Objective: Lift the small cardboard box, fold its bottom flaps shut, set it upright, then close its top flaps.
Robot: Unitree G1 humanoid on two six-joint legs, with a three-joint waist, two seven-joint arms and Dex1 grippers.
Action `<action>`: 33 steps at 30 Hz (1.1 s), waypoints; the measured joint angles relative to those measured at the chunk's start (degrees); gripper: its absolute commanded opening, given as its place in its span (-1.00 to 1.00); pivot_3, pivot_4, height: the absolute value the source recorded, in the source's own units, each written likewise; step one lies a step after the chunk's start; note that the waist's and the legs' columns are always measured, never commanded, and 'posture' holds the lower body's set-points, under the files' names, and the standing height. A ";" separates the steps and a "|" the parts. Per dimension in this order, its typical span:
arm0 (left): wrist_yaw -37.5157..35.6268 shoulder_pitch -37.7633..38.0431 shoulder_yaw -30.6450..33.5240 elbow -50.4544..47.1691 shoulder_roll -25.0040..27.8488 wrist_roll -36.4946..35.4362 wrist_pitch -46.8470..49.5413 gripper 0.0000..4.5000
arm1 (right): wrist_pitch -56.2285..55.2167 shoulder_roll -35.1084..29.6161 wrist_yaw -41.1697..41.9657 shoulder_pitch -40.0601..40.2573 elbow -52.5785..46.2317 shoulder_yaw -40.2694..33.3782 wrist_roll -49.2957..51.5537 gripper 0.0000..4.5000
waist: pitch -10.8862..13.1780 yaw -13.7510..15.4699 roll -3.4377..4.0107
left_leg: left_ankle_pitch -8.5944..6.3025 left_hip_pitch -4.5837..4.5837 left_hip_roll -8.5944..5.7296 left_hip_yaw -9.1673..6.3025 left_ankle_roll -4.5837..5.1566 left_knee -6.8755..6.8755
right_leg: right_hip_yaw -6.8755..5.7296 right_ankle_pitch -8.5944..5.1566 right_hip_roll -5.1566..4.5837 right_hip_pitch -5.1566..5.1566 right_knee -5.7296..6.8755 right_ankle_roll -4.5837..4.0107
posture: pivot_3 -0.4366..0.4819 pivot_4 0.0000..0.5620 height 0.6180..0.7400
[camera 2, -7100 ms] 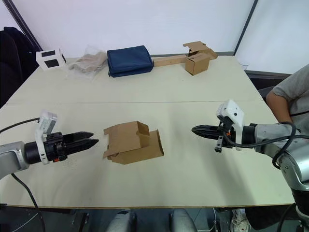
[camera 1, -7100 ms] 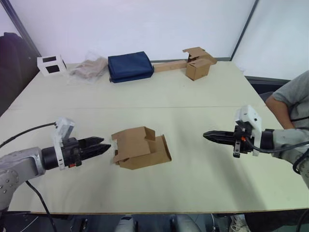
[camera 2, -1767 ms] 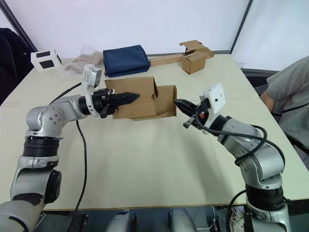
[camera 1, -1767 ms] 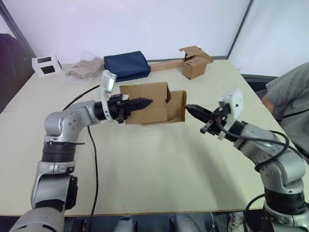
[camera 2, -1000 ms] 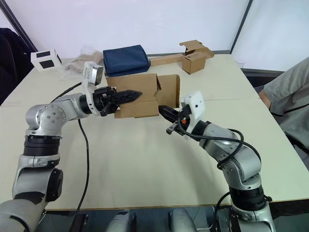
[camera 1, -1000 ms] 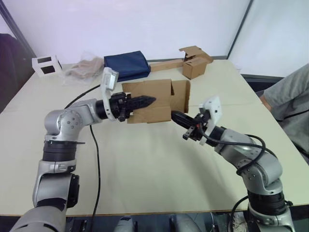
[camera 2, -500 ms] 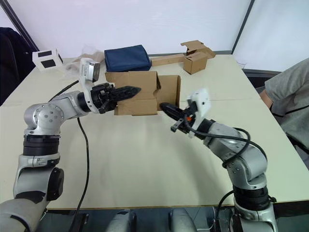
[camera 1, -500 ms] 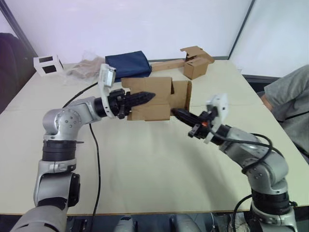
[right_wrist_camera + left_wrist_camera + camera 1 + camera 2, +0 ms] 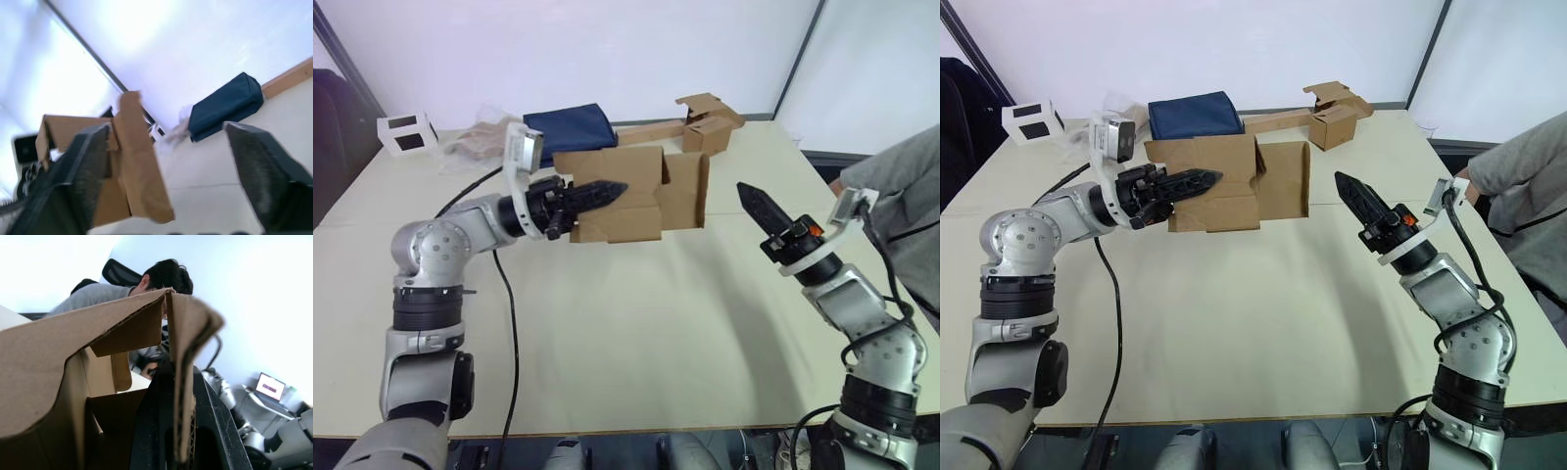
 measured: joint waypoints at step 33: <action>1.39 -0.47 -0.12 0.08 -0.38 -0.63 -0.34 -1.00 | -4.27 7.26 -10.52 1.70 -11.63 11.44 12.78 0.08 | 0.01 -0.01 0.02 | 0.01 -0.01 0.00 -0.01 -0.01 -0.01 | 0.00 0.00 0.00 -0.04 0.02 0.00 | -0.05 -0.47 1.00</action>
